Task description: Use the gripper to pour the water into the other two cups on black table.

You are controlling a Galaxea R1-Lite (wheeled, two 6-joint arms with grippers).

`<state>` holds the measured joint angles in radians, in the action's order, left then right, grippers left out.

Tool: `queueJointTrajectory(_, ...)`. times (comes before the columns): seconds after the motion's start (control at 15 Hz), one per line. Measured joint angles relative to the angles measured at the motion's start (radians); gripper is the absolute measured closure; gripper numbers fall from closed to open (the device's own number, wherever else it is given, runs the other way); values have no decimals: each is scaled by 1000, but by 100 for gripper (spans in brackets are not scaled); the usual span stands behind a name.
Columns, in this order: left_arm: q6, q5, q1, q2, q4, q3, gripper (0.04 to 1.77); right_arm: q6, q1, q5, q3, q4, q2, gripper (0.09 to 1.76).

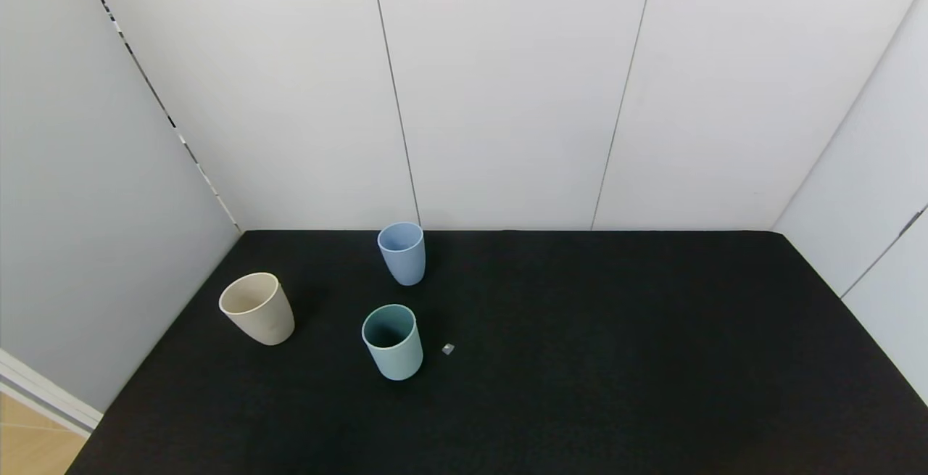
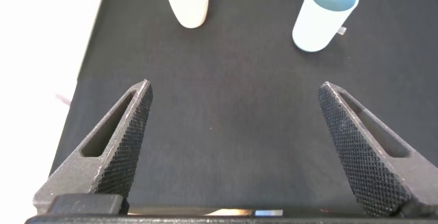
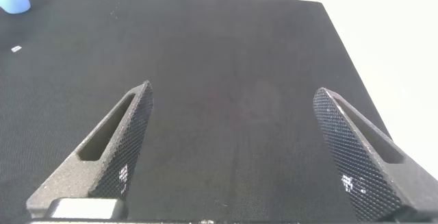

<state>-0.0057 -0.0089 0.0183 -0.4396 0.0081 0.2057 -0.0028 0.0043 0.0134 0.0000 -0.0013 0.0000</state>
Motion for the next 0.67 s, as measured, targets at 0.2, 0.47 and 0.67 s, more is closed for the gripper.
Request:
queueJointTrajectory(0.2, 0, -26, 30, 113, 73, 0, 9, 0, 0, -1, 0, 0, 0, 14)
queueJointTrajectory(0.47, 2, 26, 41, 170, 55, 11, 9, 0, 0, 0, 0, 0, 0, 14)
queueJointTrajectory(0.67, 21, 53, 42, 181, 34, 24, 9, 0, 0, 0, 0, 0, 0, 14)
